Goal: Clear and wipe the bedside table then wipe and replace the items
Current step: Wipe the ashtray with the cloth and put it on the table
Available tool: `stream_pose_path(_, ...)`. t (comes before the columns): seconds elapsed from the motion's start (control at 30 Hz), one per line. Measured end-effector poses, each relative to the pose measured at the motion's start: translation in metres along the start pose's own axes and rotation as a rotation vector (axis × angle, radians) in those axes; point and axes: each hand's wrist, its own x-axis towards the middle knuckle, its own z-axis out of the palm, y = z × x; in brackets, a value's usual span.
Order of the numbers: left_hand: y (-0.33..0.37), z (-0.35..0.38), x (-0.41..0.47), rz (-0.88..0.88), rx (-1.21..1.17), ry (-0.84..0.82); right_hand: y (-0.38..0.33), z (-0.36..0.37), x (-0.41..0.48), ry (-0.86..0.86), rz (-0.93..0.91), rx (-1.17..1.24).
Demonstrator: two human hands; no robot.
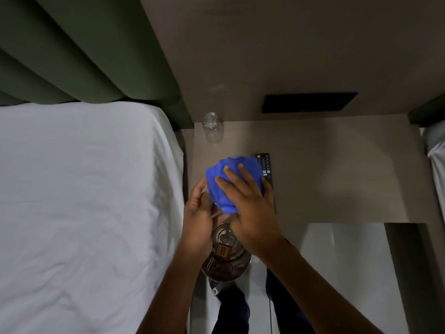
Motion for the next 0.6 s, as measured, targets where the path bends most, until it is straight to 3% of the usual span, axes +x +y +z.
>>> stream_pose_path(0.17,0.0,0.011,0.033,0.011,-0.118,0.084,0.024,-0.004,-0.014,-0.029,-0.123,-0.052)
stream_pose_path(0.27,-0.01,0.016,0.05,-0.036,-0.102,0.129,0.05,-0.009,-0.015,-0.026,-0.026,-0.042)
stream_pose_path(0.4,-0.026,0.037,0.089,-0.14,-0.058,0.197,0.093,-0.017,-0.012,0.066,0.219,0.249)
stream_pose_path(0.6,-0.034,0.088,0.184,-0.215,-0.05,0.333,0.137,-0.025,-0.01,0.061,0.368,0.634)
